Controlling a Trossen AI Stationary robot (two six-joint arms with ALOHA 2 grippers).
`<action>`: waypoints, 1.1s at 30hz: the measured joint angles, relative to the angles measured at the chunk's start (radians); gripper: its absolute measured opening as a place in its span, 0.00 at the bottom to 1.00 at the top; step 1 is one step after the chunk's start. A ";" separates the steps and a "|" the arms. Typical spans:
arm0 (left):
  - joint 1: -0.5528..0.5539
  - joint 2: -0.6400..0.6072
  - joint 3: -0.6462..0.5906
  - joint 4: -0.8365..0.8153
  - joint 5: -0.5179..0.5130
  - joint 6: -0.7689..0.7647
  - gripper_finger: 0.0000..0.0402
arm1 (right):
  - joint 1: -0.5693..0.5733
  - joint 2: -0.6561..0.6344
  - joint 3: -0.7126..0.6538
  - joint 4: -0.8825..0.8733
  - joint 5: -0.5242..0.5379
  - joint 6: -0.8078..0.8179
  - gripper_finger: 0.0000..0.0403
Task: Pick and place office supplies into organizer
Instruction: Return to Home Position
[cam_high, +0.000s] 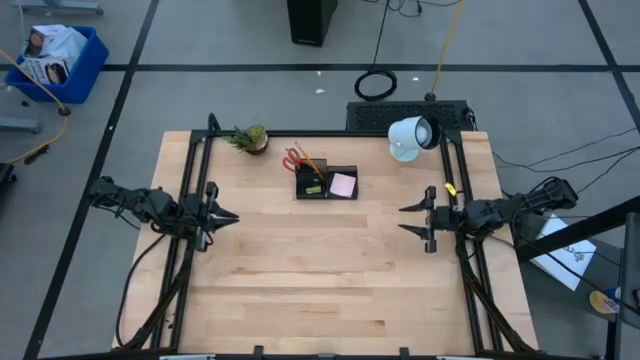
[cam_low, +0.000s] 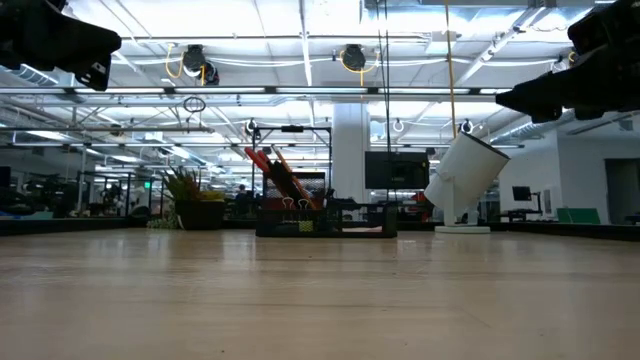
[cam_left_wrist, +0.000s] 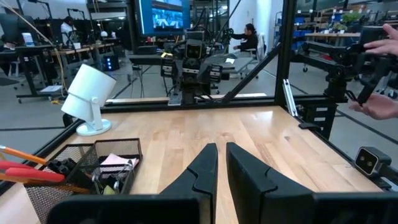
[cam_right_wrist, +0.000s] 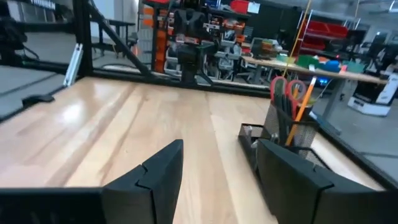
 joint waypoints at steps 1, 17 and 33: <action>0.000 0.000 0.000 0.000 0.000 0.000 0.09 | 0.000 0.000 0.000 -0.004 0.000 0.017 0.48; 0.000 0.000 0.000 0.002 0.000 0.000 0.09 | 0.000 0.121 0.000 0.010 0.001 -0.118 0.48; 0.000 0.000 0.000 0.002 0.000 0.000 0.09 | 0.000 0.121 0.000 0.016 0.001 -0.118 0.48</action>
